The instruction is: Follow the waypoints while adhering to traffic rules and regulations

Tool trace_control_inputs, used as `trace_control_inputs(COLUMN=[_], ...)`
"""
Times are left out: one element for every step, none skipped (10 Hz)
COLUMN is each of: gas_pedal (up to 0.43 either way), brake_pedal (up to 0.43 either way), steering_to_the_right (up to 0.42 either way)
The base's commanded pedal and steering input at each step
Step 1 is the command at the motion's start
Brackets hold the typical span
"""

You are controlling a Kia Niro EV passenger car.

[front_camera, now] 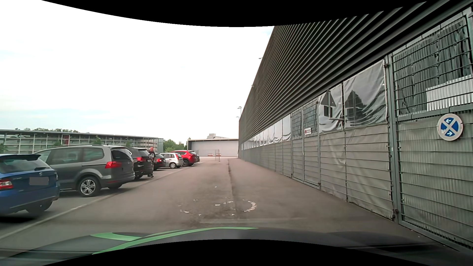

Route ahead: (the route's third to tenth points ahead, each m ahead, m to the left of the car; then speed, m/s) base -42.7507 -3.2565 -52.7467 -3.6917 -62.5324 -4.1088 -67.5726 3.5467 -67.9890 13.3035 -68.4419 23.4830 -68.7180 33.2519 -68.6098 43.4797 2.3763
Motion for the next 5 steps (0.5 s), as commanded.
trace_control_inputs(gas_pedal=[0.059, 0.067, 0.067, 0.067, 0.067], brake_pedal=[0.0, 0.0, 0.0, 0.0, 0.0], steering_to_the_right=[0.07, 0.071, 0.072, 0.065, 0.058])
